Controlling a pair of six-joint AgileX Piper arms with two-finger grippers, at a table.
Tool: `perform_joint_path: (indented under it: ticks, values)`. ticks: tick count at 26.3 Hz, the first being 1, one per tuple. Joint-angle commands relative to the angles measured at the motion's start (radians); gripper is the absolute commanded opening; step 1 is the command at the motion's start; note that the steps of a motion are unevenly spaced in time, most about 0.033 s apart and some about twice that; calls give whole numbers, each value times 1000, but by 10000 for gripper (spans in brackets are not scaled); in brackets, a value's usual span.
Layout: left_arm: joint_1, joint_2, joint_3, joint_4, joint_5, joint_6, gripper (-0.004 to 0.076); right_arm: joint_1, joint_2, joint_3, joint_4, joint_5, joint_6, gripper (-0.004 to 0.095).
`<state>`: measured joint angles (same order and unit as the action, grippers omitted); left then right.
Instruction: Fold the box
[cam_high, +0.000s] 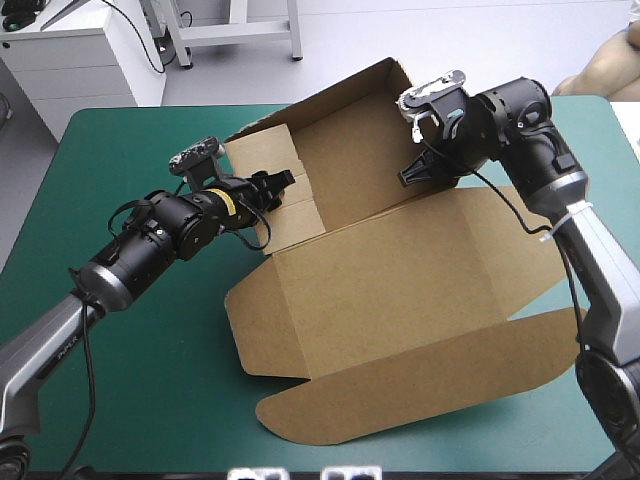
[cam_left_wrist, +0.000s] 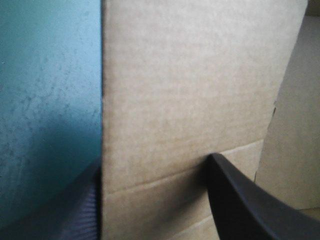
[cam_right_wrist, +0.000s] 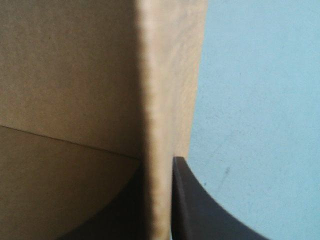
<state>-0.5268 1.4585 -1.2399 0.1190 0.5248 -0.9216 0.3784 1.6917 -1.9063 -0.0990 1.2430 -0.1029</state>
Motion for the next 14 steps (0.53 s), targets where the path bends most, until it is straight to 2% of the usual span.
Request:
perform_joint_path:
  ticks: [1,5,8,14]
  values:
    - [-5,-20,-24,-9,-13,81,274,15,-84,-43,117,-12,-19,-12]
    - [-5,-20,-24,14,-12,91,281,15,-84,-43,108,-16,-19,-12]
    - [-5,-20,-24,10,-14,91,319,15,-84,-43,108,-18,-19,-12]
    - [-5,-41,-51,-78,82,91,337,15,-84,-43,110,-20,-19,-13]
